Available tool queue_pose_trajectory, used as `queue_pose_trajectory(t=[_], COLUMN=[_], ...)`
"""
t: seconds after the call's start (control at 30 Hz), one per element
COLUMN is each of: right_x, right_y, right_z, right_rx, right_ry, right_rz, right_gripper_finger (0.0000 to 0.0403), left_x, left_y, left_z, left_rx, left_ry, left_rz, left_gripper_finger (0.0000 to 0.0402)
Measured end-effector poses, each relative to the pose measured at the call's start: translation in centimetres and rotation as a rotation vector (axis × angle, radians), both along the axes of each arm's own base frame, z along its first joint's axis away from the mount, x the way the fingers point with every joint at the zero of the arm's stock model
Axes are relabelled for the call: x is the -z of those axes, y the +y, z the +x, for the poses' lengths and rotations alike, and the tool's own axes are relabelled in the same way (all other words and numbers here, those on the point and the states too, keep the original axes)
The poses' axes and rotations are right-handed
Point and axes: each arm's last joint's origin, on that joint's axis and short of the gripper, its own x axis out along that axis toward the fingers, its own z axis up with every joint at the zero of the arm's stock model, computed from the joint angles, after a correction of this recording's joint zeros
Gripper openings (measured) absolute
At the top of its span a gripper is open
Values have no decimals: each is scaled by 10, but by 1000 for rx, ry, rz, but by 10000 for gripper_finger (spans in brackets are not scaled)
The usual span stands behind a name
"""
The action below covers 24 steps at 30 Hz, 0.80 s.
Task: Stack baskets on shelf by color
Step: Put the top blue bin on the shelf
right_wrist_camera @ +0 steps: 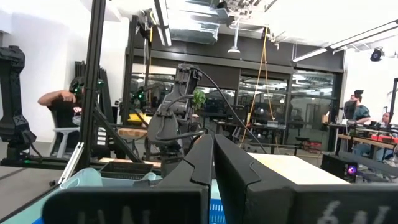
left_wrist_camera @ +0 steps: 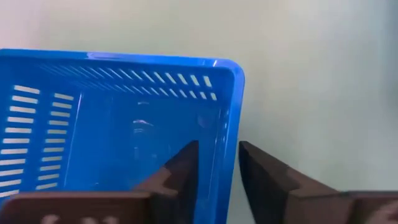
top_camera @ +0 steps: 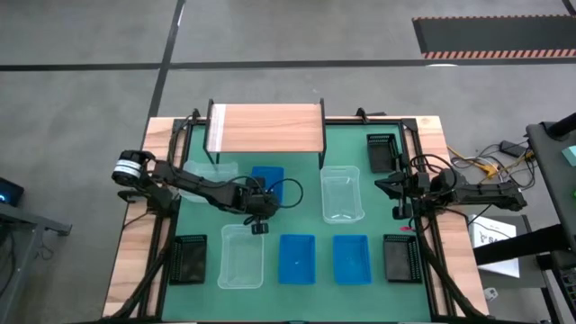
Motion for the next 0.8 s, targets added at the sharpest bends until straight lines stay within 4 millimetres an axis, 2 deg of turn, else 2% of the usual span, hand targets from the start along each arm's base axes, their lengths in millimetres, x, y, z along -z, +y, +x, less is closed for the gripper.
queue_pose_trajectory(t=[0.13,0.27,0.37,0.5,0.6,0.8], right_x=[0,0,0,1,1,1], right_y=[0,0,0,0,0,0], right_z=[0,0,0,0,0,0], right_rx=[1,1,1,0,-2,-5], right_ry=[0,0,0,6,8,14], right_rz=[0,0,0,0,7,16], right_gripper_finger=[9,9,9,9,9,9], left_x=[-3,-12,-27,-61,-94,-157], left_y=[-1,-5,-13,-26,-37,-46], left_z=[2,7,12,17,18,2], left_rx=[18,60,104,161,223,320], left_ry=[-6,-30,-42,-58,-88,-150], left_rz=[1,6,11,25,48,148], left_gripper_finger=[14,5,2,1,1,0])
